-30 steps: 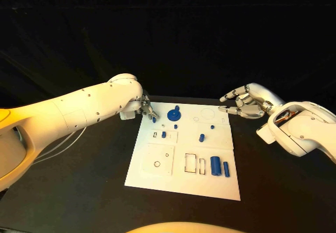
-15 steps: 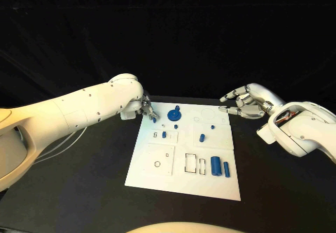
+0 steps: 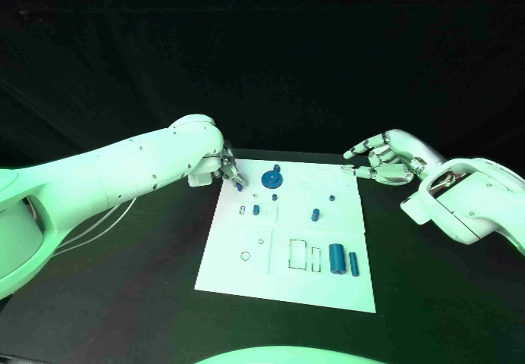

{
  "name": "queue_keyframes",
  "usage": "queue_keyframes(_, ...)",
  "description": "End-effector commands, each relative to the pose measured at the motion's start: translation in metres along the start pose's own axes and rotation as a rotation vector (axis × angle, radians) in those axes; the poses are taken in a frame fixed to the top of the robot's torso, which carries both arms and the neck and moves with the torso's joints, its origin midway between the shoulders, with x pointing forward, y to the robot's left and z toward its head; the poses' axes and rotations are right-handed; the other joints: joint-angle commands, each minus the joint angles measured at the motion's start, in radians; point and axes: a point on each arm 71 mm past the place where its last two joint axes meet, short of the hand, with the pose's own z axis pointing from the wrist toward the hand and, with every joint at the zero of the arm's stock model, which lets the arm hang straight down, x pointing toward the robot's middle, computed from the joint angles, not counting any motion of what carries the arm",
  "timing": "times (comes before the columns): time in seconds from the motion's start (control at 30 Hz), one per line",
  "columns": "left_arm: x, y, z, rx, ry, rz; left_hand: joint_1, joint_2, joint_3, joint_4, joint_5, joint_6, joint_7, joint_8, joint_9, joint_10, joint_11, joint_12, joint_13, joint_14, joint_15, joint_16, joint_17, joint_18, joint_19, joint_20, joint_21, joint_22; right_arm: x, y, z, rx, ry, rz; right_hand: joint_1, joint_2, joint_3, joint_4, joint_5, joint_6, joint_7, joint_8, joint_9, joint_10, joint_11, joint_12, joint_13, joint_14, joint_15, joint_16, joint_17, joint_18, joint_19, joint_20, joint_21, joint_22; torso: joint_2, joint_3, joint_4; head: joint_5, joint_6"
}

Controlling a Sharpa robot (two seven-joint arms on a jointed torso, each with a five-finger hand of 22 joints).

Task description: Assemble the parts on the task board

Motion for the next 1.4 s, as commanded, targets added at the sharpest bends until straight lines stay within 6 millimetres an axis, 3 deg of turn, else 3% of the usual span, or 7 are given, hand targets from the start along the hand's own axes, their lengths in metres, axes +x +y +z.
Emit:
queue_keyframes(0.03, 0.002, -0.003, 0.000, 0.015, 0.015, 0.003, 0.039, 0.007, 0.023, -0.019, 0.005, 0.000, -0.007, -0.009, -0.003, -0.004, -0.006, -0.006, -0.004, 0.045, 0.000, -0.007, 0.027, -0.002, 0.003, 0.005, -0.001, 0.002, 0.001, 0.000, 0.000, -0.004, 0.007, -0.008, -0.004, 0.006, -0.007, 0.000, 0.005, -0.005, -0.004, 0.007, -0.001, 0.000, 0.002, 0.003, 0.014, 0.062, -0.007, -0.003, 0.084, 0.014, 0.001, -0.001, 0.002, 0.001, 0.000, -0.0001, -0.0002, 0.000, -0.002)
queue_keyframes(0.17, 0.002, -0.003, -0.001, 0.017, 0.022, -0.003, 0.156, 0.012, 0.178, -0.092, 0.012, -0.019, 0.009, -0.019, -0.012, -0.016, 0.001, -0.030, -0.022, 0.044, 0.000, -0.007, 0.027, -0.002, 0.002, 0.002, -0.002, 0.002, 0.001, 0.000, 0.000, -0.003, 0.007, -0.008, -0.004, 0.006, -0.007, 0.000, 0.005, -0.005, -0.004, 0.007, -0.001, 0.000, 0.002, 0.003, 0.014, 0.062, -0.007, -0.003, 0.084, 0.014, 0.001, -0.001, 0.002, 0.001, -0.001, -0.0003, -0.0002, 0.000, -0.002)
queue_keyframes(0.23, 0.002, -0.002, -0.001, 0.018, 0.026, -0.008, 0.110, -0.066, 0.393, -0.092, 0.005, -0.009, 0.025, -0.010, -0.013, -0.001, 0.020, -0.039, -0.035, 0.044, 0.008, -0.007, 0.028, -0.002, 0.001, 0.017, -0.002, 0.004, 0.001, 0.000, 0.000, -0.003, 0.007, -0.008, -0.004, 0.006, -0.007, 0.000, 0.005, -0.005, -0.004, 0.007, -0.001, 0.000, 0.002, 0.003, 0.014, 0.062, -0.007, -0.003, 0.084, 0.014, 0.001, -0.001, 0.002, 0.001, 0.000, 0.0001, 0.0000, 0.000, -0.002)
queue_keyframes(0.3, 0.003, -0.001, -0.001, 0.019, 0.031, -0.015, 0.099, -0.078, 0.425, -0.105, -0.001, -0.012, 0.016, -0.005, -0.009, 0.000, 0.008, -0.039, -0.036, 0.044, 0.011, -0.007, 0.028, -0.002, 0.001, 0.015, -0.001, 0.005, 0.001, 0.000, 0.000, -0.003, 0.007, -0.008, -0.004, 0.007, -0.007, 0.000, 0.006, -0.004, -0.004, 0.007, -0.002, 0.001, 0.002, 0.003, 0.015, 0.062, -0.007, -0.003, 0.083, 0.014, 0.001, -0.002, 0.002, 0.002, -0.001, 0.0004, 0.0004, 0.000, -0.003)
queue_keyframes(0.43, 0.003, 0.001, -0.001, 0.020, 0.031, -0.031, 0.068, -0.091, 0.487, -0.134, -0.075, -0.017, 0.012, 0.009, 0.002, 0.003, 0.007, -0.037, -0.037, 0.044, 0.011, -0.007, 0.028, -0.002, 0.001, 0.011, -0.001, 0.007, 0.001, 0.000, 0.000, -0.004, 0.007, -0.008, -0.004, 0.007, -0.007, 0.000, 0.006, -0.004, -0.004, 0.007, -0.002, 0.001, 0.002, 0.003, 0.015, 0.062, -0.007, -0.003, 0.083, 0.014, 0.001, -0.002, 0.003, 0.002, -0.001, 0.0001, 0.0000, 0.001, -0.003)
queue_keyframes(1.07, 0.011, 0.011, -0.030, 0.128, -0.002, -0.176, 0.018, -0.124, 0.583, -0.187, -0.075, -0.008, 0.007, 0.037, 0.018, 0.026, 0.001, -0.015, -0.016, 0.045, 0.005, -0.005, 0.030, -0.004, 0.009, 0.008, 0.006, 0.020, 0.000, 0.000, -0.001, -0.003, 0.003, -0.009, -0.003, 0.008, -0.007, 0.000, 0.008, -0.004, -0.004, 0.007, -0.002, 0.001, 0.001, 0.003, 0.014, 0.062, -0.007, -0.004, 0.082, 0.014, 0.001, -0.002, 0.001, 0.001, -0.006, 0.0039, 0.0044, 0.013, -0.002)
queue_keyframes(1.4, 0.037, 0.010, -0.048, 0.202, -0.124, -0.115, 0.007, -0.154, 0.626, -0.205, -0.074, 0.007, 0.002, 0.048, 0.022, 0.044, -0.004, -0.006, -0.005, 0.046, 0.000, -0.004, 0.031, -0.010, 0.023, 0.004, 0.021, 0.047, -0.001, -0.001, -0.002, 0.000, 0.001, -0.009, -0.004, 0.008, -0.008, 0.001, 0.010, -0.004, -0.004, 0.008, -0.002, 0.001, 0.001, 0.003, 0.014, 0.062, -0.008, -0.004, 0.082, 0.014, 0.001, -0.002, 0.001, 0.001, -0.006, 0.0027, 0.0066, 0.013, -0.003)
